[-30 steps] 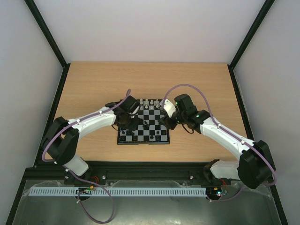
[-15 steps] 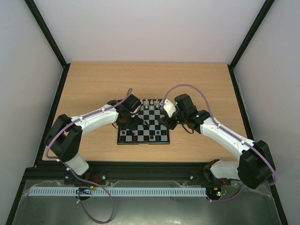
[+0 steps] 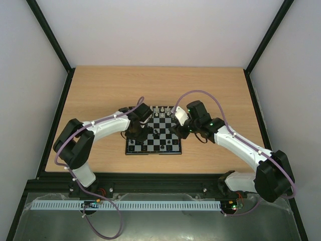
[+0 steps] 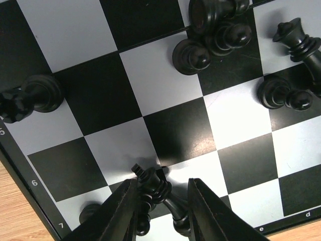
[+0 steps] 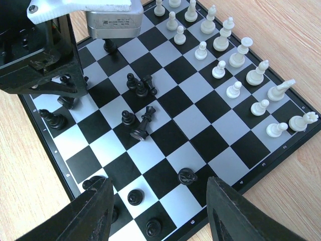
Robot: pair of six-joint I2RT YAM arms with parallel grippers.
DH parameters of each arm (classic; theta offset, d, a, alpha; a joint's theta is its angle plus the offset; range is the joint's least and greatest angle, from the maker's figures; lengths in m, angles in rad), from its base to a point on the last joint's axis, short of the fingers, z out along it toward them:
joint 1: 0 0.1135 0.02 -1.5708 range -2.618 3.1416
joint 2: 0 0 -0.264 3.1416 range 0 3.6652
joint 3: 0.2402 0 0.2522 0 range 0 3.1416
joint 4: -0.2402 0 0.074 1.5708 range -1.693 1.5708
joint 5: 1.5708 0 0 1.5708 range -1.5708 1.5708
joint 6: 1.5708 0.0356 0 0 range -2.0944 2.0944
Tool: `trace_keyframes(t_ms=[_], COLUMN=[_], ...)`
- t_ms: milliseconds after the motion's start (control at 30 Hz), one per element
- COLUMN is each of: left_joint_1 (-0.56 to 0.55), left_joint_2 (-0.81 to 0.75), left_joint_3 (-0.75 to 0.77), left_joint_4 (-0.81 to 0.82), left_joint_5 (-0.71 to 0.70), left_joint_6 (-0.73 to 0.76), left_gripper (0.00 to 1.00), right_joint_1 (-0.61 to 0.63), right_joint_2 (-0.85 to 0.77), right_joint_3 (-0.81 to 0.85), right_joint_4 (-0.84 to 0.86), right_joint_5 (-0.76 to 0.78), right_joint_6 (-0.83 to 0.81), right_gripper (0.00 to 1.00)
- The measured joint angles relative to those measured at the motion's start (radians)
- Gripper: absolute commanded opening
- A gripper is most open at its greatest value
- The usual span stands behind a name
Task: Set up the chess pieces on the board
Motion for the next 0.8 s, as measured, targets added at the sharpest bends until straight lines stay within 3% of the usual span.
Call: trace_keyframes(t_ms=[800], left_joint_1=[-0.034], left_joint_2=[0.103], left_joint_3=[0.068], left_joint_4=[0.040], left_joint_5=[0.052], left_joint_6=[0.035], left_gripper=[0.17], right_joint_1=[0.000], right_joint_2=[0.000], right_joint_3=[0.000], right_joint_4=[0.000], right_joint_5=[0.000], right_joint_6=[-0.008], right_gripper=[0.52])
